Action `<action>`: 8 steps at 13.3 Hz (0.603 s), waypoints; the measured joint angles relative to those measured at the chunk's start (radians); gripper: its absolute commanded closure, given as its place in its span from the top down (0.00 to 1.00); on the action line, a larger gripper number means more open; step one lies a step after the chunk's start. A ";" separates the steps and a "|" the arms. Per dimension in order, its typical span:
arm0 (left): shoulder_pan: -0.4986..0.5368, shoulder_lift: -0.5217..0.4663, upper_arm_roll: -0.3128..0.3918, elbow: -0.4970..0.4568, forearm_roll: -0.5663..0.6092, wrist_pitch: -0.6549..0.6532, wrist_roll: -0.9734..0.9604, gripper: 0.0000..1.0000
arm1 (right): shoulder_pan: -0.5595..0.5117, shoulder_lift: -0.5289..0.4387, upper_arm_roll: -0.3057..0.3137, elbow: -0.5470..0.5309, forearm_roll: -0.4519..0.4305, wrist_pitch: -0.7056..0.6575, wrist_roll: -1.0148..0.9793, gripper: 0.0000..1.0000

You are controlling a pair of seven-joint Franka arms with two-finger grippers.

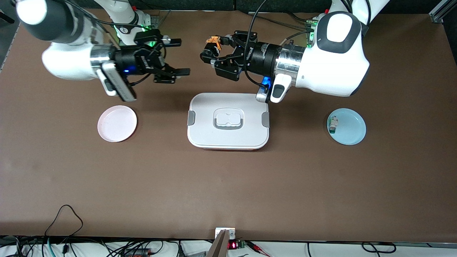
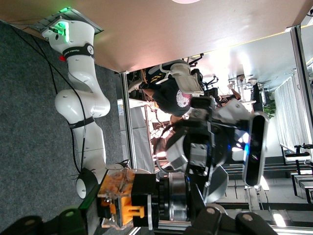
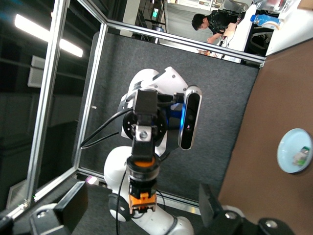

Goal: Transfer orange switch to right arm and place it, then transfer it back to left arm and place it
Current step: 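Bring the right gripper to the switch held by the left gripper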

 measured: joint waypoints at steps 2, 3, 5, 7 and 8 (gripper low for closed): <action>0.002 0.000 0.000 0.000 0.000 0.000 -0.002 0.10 | 0.005 0.000 0.022 -0.014 0.025 0.024 0.000 1.00; 0.002 0.000 0.000 0.000 0.000 0.000 -0.002 0.10 | 0.006 0.000 0.032 -0.014 0.030 0.035 0.000 1.00; 0.002 0.000 0.000 0.000 0.000 0.000 -0.003 0.10 | 0.006 -0.001 0.052 -0.014 0.054 0.062 0.000 1.00; 0.003 0.000 0.000 0.000 0.000 0.000 -0.004 0.10 | 0.006 -0.005 0.082 -0.014 0.095 0.098 0.000 1.00; 0.004 0.000 0.000 0.000 0.000 0.000 -0.004 0.10 | 0.008 -0.008 0.095 -0.014 0.117 0.115 0.003 1.00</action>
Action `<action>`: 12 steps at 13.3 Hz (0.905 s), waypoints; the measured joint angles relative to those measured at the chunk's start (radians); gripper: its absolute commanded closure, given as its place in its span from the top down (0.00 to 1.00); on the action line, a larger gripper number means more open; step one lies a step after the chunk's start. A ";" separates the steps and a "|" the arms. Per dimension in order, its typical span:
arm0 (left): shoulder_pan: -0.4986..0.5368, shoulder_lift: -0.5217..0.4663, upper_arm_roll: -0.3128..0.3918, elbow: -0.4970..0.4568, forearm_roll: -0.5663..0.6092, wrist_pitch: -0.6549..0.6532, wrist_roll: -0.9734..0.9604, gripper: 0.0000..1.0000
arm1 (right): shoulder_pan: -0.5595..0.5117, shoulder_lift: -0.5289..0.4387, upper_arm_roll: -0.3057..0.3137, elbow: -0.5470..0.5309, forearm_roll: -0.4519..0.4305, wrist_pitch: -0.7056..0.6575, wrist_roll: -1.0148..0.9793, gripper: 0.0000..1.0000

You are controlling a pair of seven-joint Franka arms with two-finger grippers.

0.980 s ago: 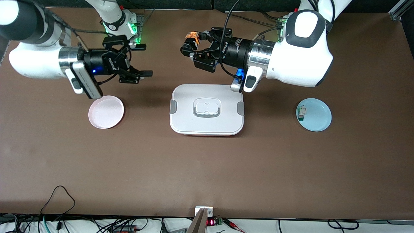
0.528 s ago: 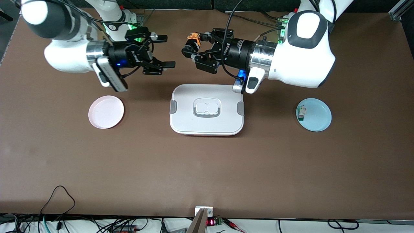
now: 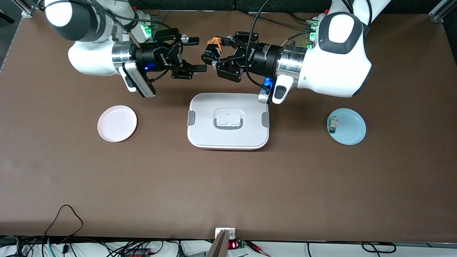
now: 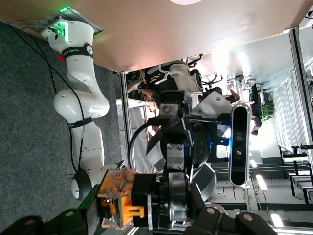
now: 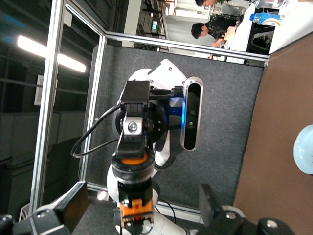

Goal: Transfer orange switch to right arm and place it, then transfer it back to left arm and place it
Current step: 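Bring the right gripper to the switch held by the left gripper, then close the right gripper on the orange switch cap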

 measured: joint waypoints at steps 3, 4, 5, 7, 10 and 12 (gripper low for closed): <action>0.001 0.000 0.000 0.000 0.000 0.000 0.000 0.10 | 0.008 -0.009 0.012 0.000 0.030 0.017 0.012 0.99; 0.001 0.000 0.000 0.000 0.000 0.000 0.000 0.10 | 0.008 -0.010 0.012 0.000 0.032 0.017 0.013 0.98; 0.001 0.000 0.000 0.000 0.000 0.000 0.000 0.10 | 0.009 -0.010 0.012 0.000 0.033 0.019 0.013 0.98; 0.001 0.000 0.000 0.000 0.000 0.000 -0.001 0.10 | 0.017 -0.009 0.012 0.000 0.034 0.036 0.014 0.97; 0.001 0.000 0.000 0.000 0.000 0.000 -0.001 0.10 | 0.054 -0.010 0.014 0.004 0.041 0.081 0.014 0.96; 0.001 0.000 0.000 0.000 0.000 0.000 -0.001 0.10 | 0.064 -0.012 0.014 0.005 0.059 0.090 0.015 0.95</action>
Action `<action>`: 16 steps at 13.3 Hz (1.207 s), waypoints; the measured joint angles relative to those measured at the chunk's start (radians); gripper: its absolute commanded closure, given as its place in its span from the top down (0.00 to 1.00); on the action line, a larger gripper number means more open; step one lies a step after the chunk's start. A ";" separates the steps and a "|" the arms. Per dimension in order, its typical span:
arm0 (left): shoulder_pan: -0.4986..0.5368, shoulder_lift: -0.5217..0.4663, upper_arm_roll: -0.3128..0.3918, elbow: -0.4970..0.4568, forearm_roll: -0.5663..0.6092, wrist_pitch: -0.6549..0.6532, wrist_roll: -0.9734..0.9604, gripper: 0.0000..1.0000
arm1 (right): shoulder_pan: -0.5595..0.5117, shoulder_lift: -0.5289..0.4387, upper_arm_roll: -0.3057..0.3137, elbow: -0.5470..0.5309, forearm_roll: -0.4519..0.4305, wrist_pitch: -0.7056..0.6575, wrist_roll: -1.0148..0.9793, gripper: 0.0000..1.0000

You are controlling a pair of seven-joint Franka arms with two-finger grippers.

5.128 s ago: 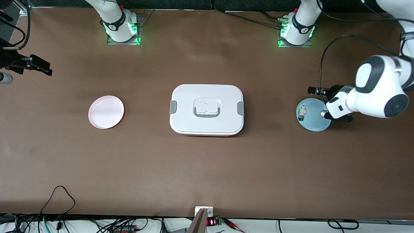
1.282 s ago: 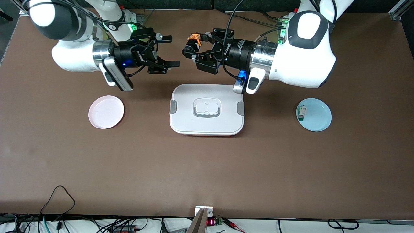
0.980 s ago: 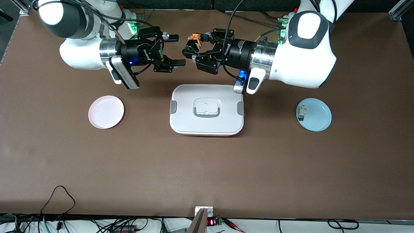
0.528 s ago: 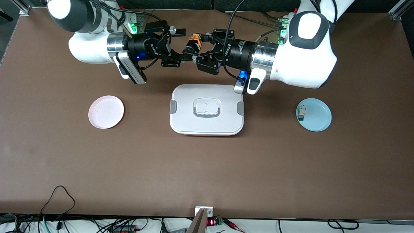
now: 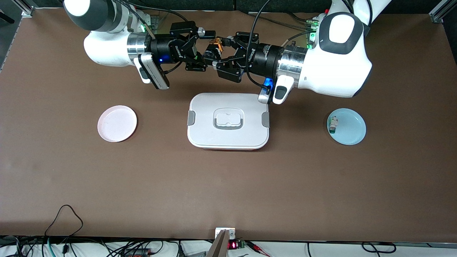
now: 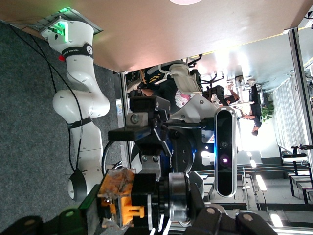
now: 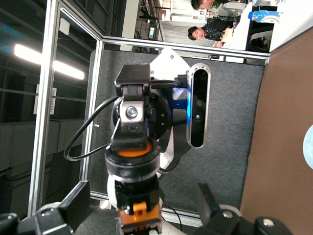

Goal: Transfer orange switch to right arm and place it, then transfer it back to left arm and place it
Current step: 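Close the right gripper on the orange switch cap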

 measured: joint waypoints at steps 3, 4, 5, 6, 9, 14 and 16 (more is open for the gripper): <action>0.000 0.000 0.000 0.000 0.000 0.000 0.000 0.10 | 0.000 0.000 0.000 0.000 0.011 0.001 0.000 0.92; 0.000 0.000 0.000 0.000 0.000 0.000 0.000 0.10 | 0.000 0.000 0.000 0.000 0.012 0.002 0.000 0.91; 0.000 0.000 0.000 0.000 0.000 0.000 0.000 0.10 | 0.000 0.000 0.000 0.000 0.012 0.002 0.000 0.87; 0.000 0.000 0.000 0.000 0.000 0.000 0.000 0.10 | 0.000 0.000 0.000 0.001 0.012 0.003 0.000 0.80; 0.000 0.000 0.000 0.000 0.000 0.000 0.000 0.10 | 0.000 -0.001 -0.001 0.003 0.012 0.005 -0.001 0.45; 0.000 0.000 -0.002 0.005 -0.009 0.000 -0.004 0.10 | 0.000 -0.008 -0.001 0.008 0.012 0.012 -0.002 0.35; 0.000 0.000 -0.002 0.006 -0.010 0.000 -0.005 0.10 | -0.001 -0.009 -0.001 0.008 0.012 0.012 -0.004 0.35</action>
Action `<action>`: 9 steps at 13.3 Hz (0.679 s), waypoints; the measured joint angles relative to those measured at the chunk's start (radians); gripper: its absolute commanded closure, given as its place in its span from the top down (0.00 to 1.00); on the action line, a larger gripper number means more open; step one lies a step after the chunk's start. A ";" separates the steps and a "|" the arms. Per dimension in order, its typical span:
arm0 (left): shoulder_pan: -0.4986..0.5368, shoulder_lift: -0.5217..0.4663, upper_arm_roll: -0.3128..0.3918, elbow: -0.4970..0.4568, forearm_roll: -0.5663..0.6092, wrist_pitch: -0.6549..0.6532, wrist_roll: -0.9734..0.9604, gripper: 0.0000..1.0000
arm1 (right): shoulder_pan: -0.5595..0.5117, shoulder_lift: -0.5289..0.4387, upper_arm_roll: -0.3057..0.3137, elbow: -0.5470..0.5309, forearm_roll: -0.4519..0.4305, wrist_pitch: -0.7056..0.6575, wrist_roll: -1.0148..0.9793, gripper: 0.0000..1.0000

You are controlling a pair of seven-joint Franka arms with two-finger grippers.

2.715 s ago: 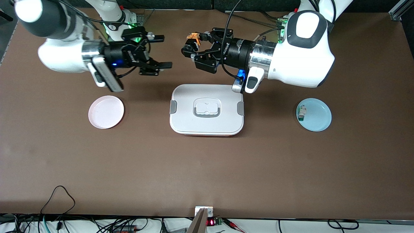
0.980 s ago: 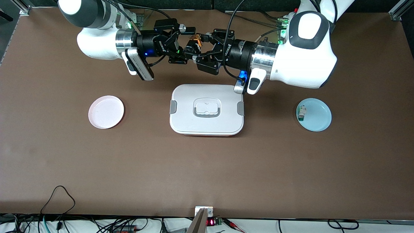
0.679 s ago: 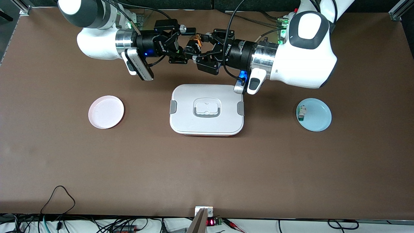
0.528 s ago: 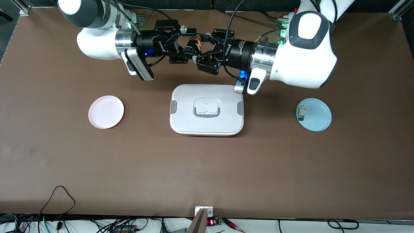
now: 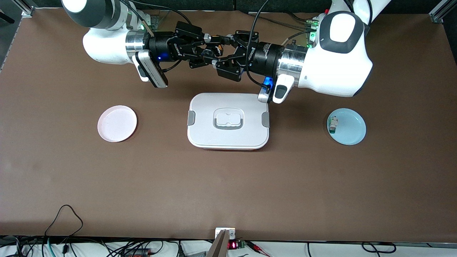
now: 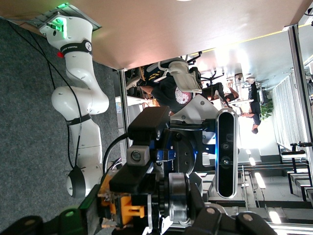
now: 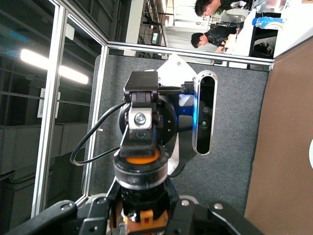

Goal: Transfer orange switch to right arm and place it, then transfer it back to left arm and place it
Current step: 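Close the right gripper on the orange switch cap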

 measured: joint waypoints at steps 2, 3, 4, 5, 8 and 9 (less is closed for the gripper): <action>0.000 0.000 0.000 0.000 0.000 0.000 -0.001 0.10 | 0.000 0.000 0.000 0.000 0.000 0.000 -0.001 0.35; 0.000 0.000 0.000 0.000 0.000 0.000 -0.001 0.11 | 0.000 0.000 0.000 0.000 0.000 0.000 -0.001 0.35; 0.000 0.000 0.000 0.000 0.000 0.000 -0.002 0.14 | 0.000 0.000 0.000 0.000 0.000 0.000 -0.001 0.35; 0.000 0.000 0.000 0.000 0.000 0.000 -0.003 0.22 | 0.000 0.000 0.000 0.000 0.000 0.000 -0.001 0.35; 0.000 0.000 0.000 0.000 0.000 0.000 -0.008 1.00 | 0.000 0.000 0.000 0.000 0.000 0.000 0.000 0.35; 0.000 0.000 0.000 0.000 0.000 0.000 -0.009 1.00 | 0.000 0.000 0.000 0.000 0.000 0.000 0.000 0.35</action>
